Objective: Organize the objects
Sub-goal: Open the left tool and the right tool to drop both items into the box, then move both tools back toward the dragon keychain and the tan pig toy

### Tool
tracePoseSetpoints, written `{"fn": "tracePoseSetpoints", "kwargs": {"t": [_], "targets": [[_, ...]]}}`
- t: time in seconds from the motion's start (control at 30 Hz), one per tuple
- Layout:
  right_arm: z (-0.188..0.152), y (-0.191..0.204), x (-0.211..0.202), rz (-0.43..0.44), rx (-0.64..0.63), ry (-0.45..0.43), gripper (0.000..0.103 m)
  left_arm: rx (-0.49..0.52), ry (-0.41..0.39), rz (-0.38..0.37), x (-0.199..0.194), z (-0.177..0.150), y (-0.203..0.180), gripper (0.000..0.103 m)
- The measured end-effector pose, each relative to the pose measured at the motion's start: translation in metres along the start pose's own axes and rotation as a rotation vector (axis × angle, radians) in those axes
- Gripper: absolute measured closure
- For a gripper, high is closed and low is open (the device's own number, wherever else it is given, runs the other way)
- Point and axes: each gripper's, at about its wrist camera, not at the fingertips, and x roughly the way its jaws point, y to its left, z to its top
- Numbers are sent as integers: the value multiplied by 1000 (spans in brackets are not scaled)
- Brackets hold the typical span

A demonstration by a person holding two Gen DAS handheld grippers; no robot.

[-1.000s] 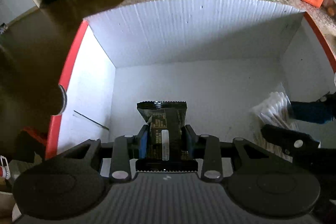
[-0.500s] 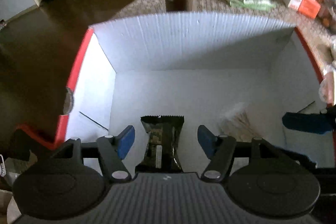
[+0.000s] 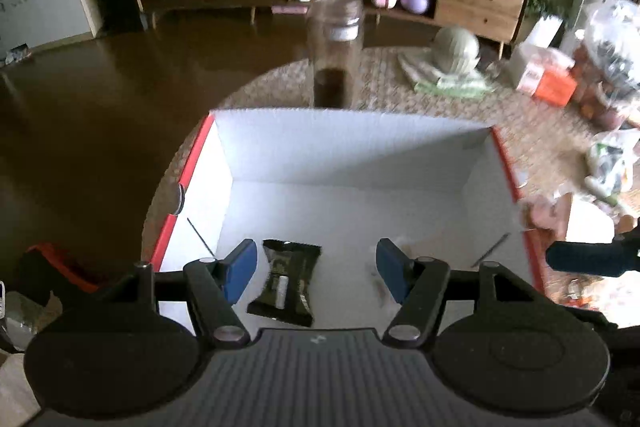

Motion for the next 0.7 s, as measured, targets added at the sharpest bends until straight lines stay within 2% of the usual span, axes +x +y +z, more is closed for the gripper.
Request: {"fn": "tracePoseSetpoints", "kwargs": {"t": [0.33,0.4,0.47,0.6,0.7], "targets": [[-22,-20,-57,15,36,-80,50,1,-76,-53,-46,-16,-34,25],[-28,-27,-68,8,44,-101,35,-11,-89,-66,-54,-20,-42,25],[-34,-35,-80,-13,56,-123,26,-21,-96,-80,-60,-24,-50,24],[-46,-57,-97,-26,93,-145,20,-41,-107,-107,-68,-36,-69,24],[-57,-75,-108,-50,111,-156,18,-18,-118,-103,-73,-44,-90,22]]}}
